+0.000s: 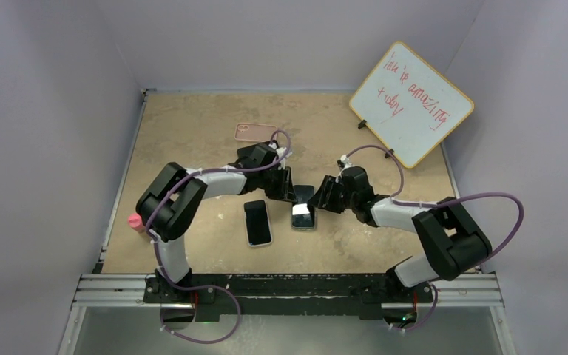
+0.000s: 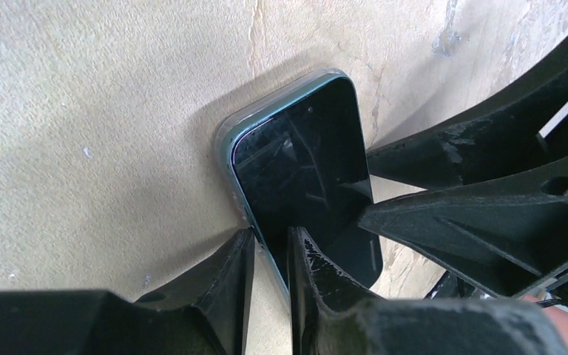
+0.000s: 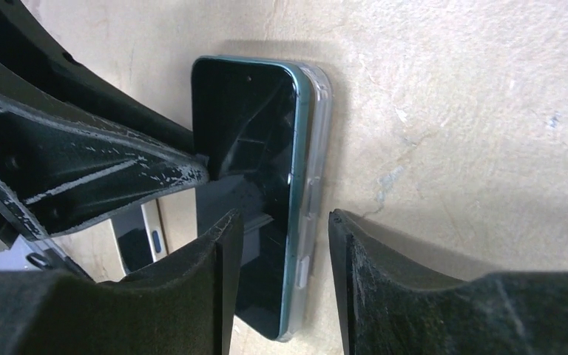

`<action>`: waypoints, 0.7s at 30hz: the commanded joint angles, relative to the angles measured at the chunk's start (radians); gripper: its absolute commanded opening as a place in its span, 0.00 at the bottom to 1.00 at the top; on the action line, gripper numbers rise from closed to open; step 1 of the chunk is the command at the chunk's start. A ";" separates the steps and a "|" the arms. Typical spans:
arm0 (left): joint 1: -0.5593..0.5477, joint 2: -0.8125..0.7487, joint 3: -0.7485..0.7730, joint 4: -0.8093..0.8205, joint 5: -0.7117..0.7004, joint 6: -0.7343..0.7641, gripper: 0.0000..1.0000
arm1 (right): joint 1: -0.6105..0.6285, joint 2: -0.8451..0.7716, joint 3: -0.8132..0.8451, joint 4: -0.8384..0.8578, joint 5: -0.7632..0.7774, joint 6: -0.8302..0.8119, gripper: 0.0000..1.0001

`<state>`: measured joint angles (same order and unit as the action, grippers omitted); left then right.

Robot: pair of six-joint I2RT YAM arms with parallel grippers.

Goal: Put the phone into the phone case

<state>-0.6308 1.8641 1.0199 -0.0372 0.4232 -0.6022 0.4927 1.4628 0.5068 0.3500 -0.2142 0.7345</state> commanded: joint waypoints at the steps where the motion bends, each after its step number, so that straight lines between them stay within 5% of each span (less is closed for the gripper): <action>1: 0.000 -0.029 -0.042 0.014 0.029 -0.003 0.22 | 0.004 0.054 -0.007 0.070 -0.054 0.070 0.50; 9: -0.001 -0.040 -0.102 0.097 0.094 -0.036 0.15 | -0.001 0.074 -0.016 0.256 -0.188 0.200 0.50; 21: 0.009 -0.069 -0.128 0.073 0.056 -0.025 0.18 | -0.015 0.076 -0.134 0.736 -0.297 0.446 0.48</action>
<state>-0.6094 1.8130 0.9176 0.0422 0.4641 -0.6361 0.4633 1.5345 0.3740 0.7330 -0.3630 1.0332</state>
